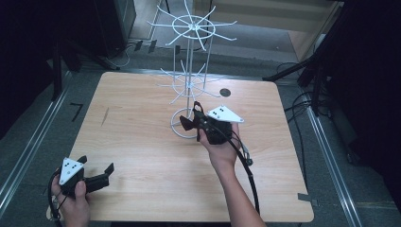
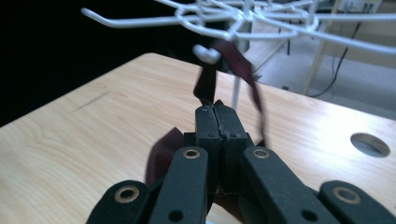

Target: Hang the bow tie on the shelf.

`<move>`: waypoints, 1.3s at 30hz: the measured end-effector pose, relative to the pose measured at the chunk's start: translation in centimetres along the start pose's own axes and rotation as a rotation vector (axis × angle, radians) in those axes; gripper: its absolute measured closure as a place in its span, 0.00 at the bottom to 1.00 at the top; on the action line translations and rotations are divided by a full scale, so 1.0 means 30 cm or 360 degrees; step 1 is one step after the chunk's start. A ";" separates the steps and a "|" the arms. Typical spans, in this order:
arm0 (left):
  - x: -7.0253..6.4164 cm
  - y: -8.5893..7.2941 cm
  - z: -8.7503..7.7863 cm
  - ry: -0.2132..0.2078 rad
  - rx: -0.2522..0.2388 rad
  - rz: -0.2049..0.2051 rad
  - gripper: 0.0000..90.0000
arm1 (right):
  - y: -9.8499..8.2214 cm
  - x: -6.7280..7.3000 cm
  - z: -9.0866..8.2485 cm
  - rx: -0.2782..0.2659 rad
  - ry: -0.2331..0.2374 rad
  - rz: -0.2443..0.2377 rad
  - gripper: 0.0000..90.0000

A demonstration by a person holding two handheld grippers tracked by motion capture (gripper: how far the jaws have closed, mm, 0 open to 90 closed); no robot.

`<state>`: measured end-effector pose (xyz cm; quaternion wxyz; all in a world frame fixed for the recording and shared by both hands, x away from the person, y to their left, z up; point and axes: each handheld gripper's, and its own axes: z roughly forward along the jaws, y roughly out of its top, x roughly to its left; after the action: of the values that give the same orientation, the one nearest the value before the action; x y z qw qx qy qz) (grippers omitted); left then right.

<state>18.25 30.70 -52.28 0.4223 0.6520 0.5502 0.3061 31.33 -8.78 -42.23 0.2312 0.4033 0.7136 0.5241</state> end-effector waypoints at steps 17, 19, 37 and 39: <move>0.002 0.000 -0.001 -0.0005 -0.0009 -0.0007 0.00 | -0.034 -0.067 0.002 0.0025 -0.0001 0.0060 0.73; 0.001 0.000 -0.001 -0.0004 -0.0007 -0.0001 0.00 | -0.039 -0.077 -0.020 0.0011 0.0022 0.0081 0.63; -0.001 -0.001 -0.001 0.0006 -0.0007 0.0006 0.00 | -0.073 -0.166 -0.162 -0.0070 -0.0040 0.0111 0.38; -0.001 -0.001 -0.001 0.0005 -0.0007 0.0005 0.00 | -0.077 -0.171 -0.167 -0.0074 -0.0046 0.0114 0.38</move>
<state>18.20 30.67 -52.28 0.4223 0.6515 0.5492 0.3092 29.70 -16.08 -43.14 0.2318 0.4306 0.6830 0.5426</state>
